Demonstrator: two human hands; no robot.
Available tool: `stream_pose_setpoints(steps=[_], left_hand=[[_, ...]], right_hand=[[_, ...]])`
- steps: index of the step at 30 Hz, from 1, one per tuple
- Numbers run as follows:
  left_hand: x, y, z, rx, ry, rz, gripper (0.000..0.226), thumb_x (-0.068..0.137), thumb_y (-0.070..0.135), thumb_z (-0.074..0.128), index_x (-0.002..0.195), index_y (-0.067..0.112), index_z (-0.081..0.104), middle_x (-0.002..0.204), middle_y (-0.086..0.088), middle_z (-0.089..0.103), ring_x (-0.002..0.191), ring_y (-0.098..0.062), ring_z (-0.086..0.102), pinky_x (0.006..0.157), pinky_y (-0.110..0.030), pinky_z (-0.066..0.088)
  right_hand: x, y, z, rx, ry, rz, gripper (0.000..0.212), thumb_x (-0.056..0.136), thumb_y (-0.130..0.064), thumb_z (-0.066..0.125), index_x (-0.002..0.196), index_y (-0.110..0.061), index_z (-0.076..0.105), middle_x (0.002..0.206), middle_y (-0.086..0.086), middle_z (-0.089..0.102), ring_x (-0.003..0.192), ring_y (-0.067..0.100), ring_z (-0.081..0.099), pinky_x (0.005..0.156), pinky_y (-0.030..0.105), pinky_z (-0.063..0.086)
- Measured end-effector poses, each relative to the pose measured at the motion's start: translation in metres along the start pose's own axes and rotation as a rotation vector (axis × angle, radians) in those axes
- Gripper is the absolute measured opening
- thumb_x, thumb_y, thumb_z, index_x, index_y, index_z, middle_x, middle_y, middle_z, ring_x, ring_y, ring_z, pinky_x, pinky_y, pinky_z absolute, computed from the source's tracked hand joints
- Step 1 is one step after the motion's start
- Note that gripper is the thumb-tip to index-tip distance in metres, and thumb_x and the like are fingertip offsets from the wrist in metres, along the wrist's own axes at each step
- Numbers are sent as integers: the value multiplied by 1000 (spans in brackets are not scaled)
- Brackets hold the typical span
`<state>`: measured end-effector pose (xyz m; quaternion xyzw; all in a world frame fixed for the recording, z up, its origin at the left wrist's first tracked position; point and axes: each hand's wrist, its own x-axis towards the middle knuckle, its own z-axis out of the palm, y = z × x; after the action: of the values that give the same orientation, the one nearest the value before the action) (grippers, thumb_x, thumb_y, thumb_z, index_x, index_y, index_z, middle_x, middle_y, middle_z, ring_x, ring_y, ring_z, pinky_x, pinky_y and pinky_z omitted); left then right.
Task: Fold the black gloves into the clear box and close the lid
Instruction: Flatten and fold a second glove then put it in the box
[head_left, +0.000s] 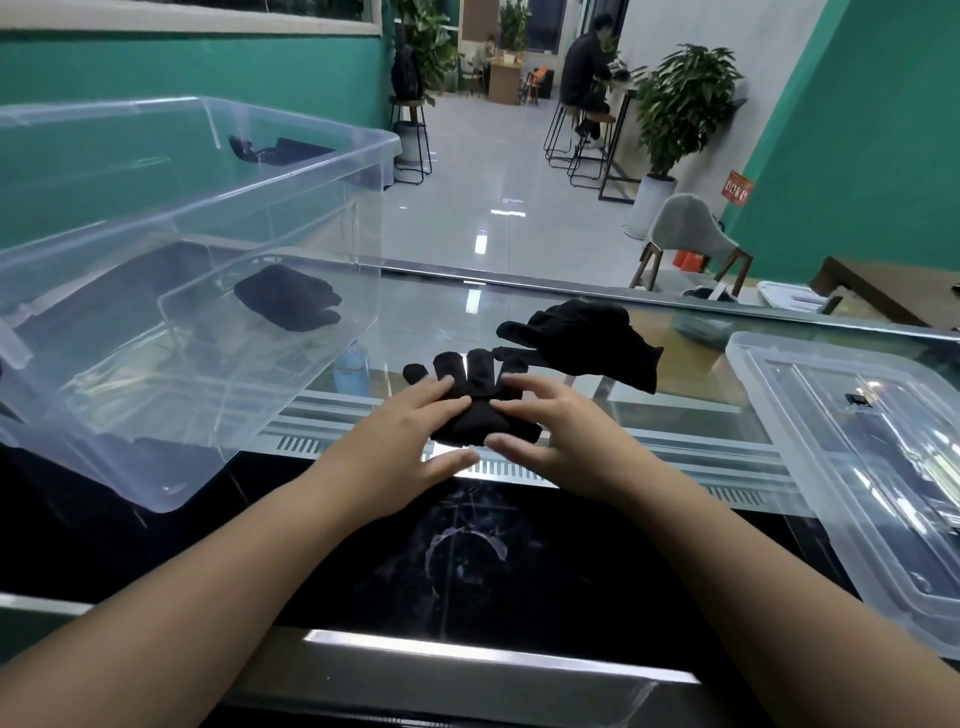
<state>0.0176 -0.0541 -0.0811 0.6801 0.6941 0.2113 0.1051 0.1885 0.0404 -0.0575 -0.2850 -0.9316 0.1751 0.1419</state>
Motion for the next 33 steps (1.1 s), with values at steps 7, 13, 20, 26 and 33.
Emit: stream_pose_setpoints(steps=[7,13,20,26,33], left_hand=[[9,-1,-11,-4,-94,6,48,84,48,55,128,32,43,157,8,19,132,-14,42,105,-30,37],[13,0,-15,11,-112,34,54,83,41,60,131,27,39,132,5,53,116,-15,53,101,-23,37],[6,6,-16,191,-173,119,58,90,42,49,143,30,31,154,8,27,141,-13,28,113,-28,26],[-7,11,-16,126,-106,127,70,76,60,32,137,28,43,146,10,42,132,-10,43,108,-27,35],[1,2,-20,-16,-61,188,48,76,53,59,112,22,62,104,7,64,93,-10,59,86,-34,49]], right_hand=[[-1,1,0,-57,-76,-10,36,86,-34,60,116,-15,54,141,1,46,116,20,54,93,32,46],[-6,0,-6,-129,-50,-67,34,83,-31,64,113,-16,58,128,2,58,104,22,60,83,35,49],[-23,0,-9,-192,-82,-120,37,79,-30,65,114,-18,58,127,0,59,105,23,59,86,35,48],[-32,0,-2,-41,-73,-97,31,83,-24,62,112,-17,59,132,-1,58,110,19,60,91,37,49],[-26,1,-11,119,-80,32,26,82,-27,53,107,-28,59,96,-5,67,84,19,64,77,38,52]])
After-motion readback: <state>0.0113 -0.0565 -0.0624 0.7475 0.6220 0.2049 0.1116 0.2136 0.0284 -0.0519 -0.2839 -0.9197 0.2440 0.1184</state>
